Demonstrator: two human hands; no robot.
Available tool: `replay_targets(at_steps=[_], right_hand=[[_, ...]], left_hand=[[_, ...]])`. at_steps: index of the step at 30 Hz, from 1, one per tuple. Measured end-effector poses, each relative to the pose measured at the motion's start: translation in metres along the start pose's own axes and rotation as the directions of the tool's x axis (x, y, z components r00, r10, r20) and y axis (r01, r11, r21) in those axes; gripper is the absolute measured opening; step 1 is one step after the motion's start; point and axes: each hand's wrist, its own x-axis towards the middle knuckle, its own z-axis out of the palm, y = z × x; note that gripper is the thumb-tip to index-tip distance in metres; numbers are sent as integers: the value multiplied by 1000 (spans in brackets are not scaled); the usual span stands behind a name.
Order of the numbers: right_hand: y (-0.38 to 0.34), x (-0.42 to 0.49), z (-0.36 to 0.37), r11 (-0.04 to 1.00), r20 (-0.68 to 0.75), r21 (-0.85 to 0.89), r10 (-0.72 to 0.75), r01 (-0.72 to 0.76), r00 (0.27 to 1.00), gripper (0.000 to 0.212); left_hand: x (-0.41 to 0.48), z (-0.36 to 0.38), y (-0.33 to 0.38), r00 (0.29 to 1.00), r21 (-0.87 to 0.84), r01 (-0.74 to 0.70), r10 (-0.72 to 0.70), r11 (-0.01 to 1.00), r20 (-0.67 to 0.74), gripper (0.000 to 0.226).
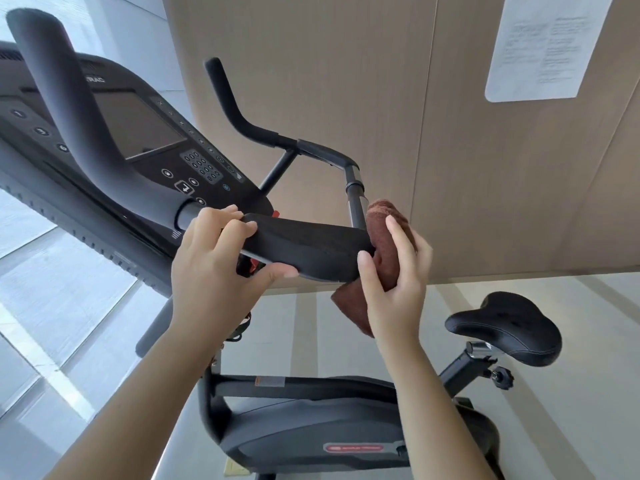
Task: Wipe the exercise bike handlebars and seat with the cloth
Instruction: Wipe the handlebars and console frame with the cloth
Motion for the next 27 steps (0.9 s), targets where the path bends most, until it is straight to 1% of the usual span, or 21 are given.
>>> replay_targets(at_steps=[2, 3, 7, 9, 12, 14, 15, 17, 18, 19, 21, 23, 27], right_hand=[[-8, -5, 12, 999, -148, -6, 34, -36, 988, 41], [-13, -7, 16, 999, -201, -15, 46, -50, 979, 38], [-32, -16, 31, 992, -337, -92, 53, -88, 940, 30], [-41, -19, 39, 985, -380, -145, 30, -91, 925, 27], [-52, -24, 49, 972, -394, -219, -6, -88, 919, 26], [-53, -24, 45, 963, -343, -265, -44, -52, 938, 26], [-49, -22, 37, 957, -281, -290, -83, -2, 956, 27], [-38, -13, 17, 944, -107, -305, -163, 124, 981, 28], [-33, -5, 8, 946, -32, -285, -172, 156, 985, 29], [-29, 2, 3, 952, 5, -267, -155, 150, 988, 29], [-27, 8, 3, 957, -33, -279, -92, 79, 995, 30], [-32, 1, 14, 947, -134, -320, -52, 6, 990, 29], [-50, -18, 43, 918, -345, -387, -53, -90, 937, 29]], left_hand=[[1, 1, -2, 1000, -12, -7, 7, 1000, -5, 66], [2, 1, -2, 1000, -19, -8, 8, 1000, -7, 66], [4, 2, -2, 1000, -37, -7, 7, 999, 3, 68], [4, 2, -2, 1000, -43, 2, -1, 999, 14, 70], [5, 1, -2, 1000, -40, 9, -8, 999, 29, 71], [5, 0, -2, 999, -45, 8, -6, 999, 44, 72], [6, -1, -2, 999, -54, 4, -1, 999, 53, 73], [8, -4, -3, 998, -73, 0, 5, 997, 70, 76], [9, -5, -4, 997, -84, -3, 9, 996, 74, 75], [9, -6, -5, 997, -97, -6, 13, 995, 76, 73], [9, -6, -5, 996, -127, 1, 10, 992, 83, 69], [9, -5, -5, 996, -137, 21, -9, 990, 84, 68], [11, -7, -2, 997, -149, 26, -16, 988, 71, 72]])
